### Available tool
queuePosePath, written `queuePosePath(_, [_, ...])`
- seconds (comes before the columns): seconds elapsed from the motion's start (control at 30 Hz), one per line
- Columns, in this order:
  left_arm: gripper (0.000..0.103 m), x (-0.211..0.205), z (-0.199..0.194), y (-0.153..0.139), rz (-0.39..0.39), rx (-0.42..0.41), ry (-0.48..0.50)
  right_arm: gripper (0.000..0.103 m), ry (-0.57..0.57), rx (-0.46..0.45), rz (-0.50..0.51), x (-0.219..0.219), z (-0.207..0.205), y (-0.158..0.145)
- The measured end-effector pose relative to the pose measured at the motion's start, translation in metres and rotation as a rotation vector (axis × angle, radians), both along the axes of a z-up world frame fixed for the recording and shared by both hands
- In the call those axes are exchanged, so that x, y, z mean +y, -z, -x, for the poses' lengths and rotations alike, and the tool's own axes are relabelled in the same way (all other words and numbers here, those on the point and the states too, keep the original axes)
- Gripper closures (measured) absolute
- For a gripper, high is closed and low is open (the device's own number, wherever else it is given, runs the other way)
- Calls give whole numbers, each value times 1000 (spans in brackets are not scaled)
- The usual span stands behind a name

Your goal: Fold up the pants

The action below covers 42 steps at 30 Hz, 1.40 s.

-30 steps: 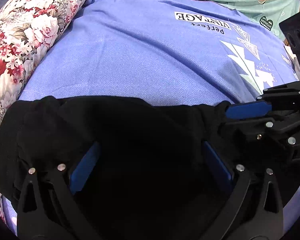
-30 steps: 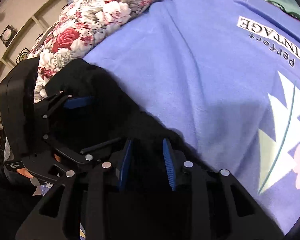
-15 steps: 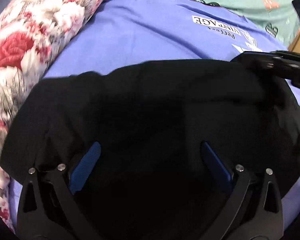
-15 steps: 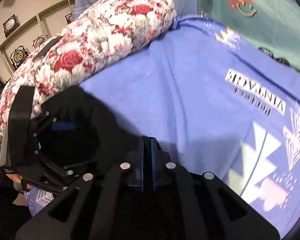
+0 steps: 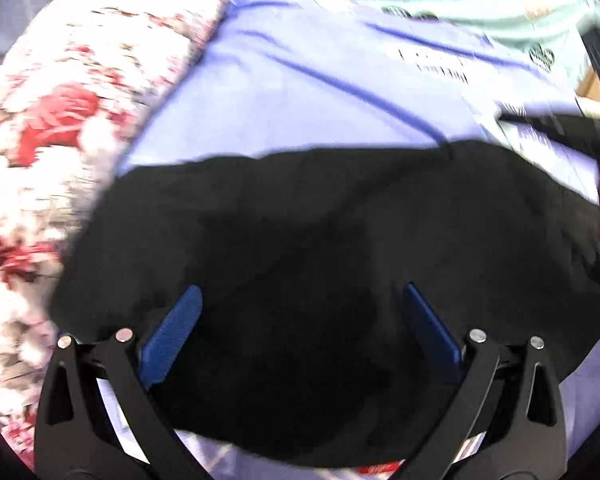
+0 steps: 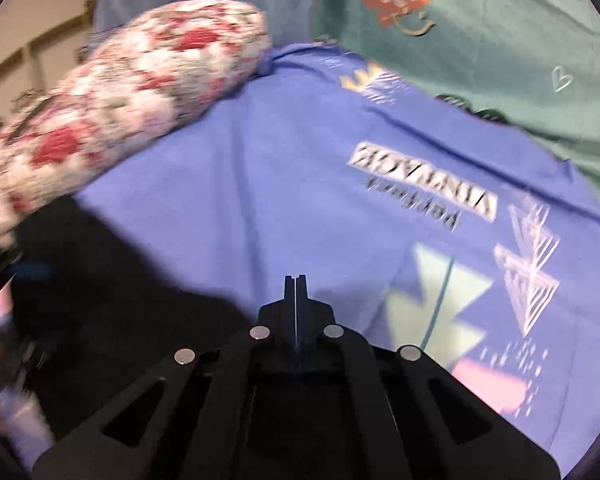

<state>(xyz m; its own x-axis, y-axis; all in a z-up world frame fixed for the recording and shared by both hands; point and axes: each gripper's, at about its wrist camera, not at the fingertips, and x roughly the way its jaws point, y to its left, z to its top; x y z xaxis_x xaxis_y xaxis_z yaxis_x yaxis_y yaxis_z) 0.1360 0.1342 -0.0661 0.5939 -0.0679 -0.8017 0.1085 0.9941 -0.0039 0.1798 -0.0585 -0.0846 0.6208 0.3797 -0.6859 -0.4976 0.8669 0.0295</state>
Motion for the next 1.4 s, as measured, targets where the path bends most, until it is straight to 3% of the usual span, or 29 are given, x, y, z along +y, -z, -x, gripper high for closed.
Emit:
queuePosePath(0.07, [2, 16, 1, -6, 11, -13, -62, 99, -88, 103, -4, 6, 10, 16])
queuePosePath(0.13, [2, 30, -4, -4, 37, 21, -100, 95, -29, 101, 123, 0, 7, 38])
queuePosePath(0.17, [2, 34, -5, -2, 50, 29, -108, 103, -1, 95, 101, -11, 4, 40])
queuePosePath(0.23, [3, 32, -3, 1, 21, 37, -113, 103, 175, 106, 39, -42, -7, 35])
queuePosePath(0.27, [3, 29, 1, 1, -4, 33, -110, 94, 311, 79, 36, -61, -7, 29])
queuePosePath(0.3, [3, 26, 5, 1, -27, 32, -106, 93, 379, 62, 1, -75, -3, 23])
queuePosePath(0.37, [3, 26, 9, 3, -47, 38, -100, 93, 282, 131, -166, -86, 5, 19])
queuePosePath(0.4, [3, 29, 12, 3, -41, 42, -100, 93, 241, 147, -198, -85, 11, 19])
queuePosePath(0.43, [3, 32, 14, 3, -37, 45, -108, 86, 208, 149, -187, -80, 17, 19])
queuePosePath(0.47, [3, 35, 16, 2, -42, 46, -122, 64, 162, 173, -141, -71, 24, 26])
queuePosePath(0.53, [3, 42, 19, 3, -26, 53, -141, 52, 132, 227, -66, -59, 27, 42])
queuePosePath(0.63, [3, 48, 18, 5, -21, 65, -162, 53, 170, 146, 26, -67, 43, 46])
queuePosePath(0.73, [4, 50, 29, -5, 4, 45, -169, 51, 383, 126, 77, -107, 48, 49])
queuePosePath(0.8, [3, 49, 37, -17, 18, 9, -157, 51, 423, 137, -39, -132, 59, 45])
queuePosePath(0.9, [3, 49, 41, -30, -10, -48, -156, 50, 357, 193, -203, -149, 73, 46])
queuePosePath(0.97, [3, 58, 31, -24, -36, -13, -221, 48, 408, 247, -174, -166, 73, 59])
queuePosePath(1.03, [3, 74, 21, -7, -23, 88, -308, 49, 494, 210, -116, -180, 78, 60])
queuePosePath(1.07, [3, 81, 20, 0, 6, 129, -337, 48, 595, 192, -64, -194, 81, 58])
queuePosePath(1.13, [3, 92, 27, -1, 94, 129, -361, 44, 669, 146, -52, -208, 93, 54])
queuePosePath(1.23, [3, 101, 37, -12, 133, 109, -385, 41, 565, 121, -174, -207, 110, 44])
queuePosePath(1.4, [3, 114, 39, -23, 163, 94, -427, 41, 343, 146, -161, -171, 127, 45])
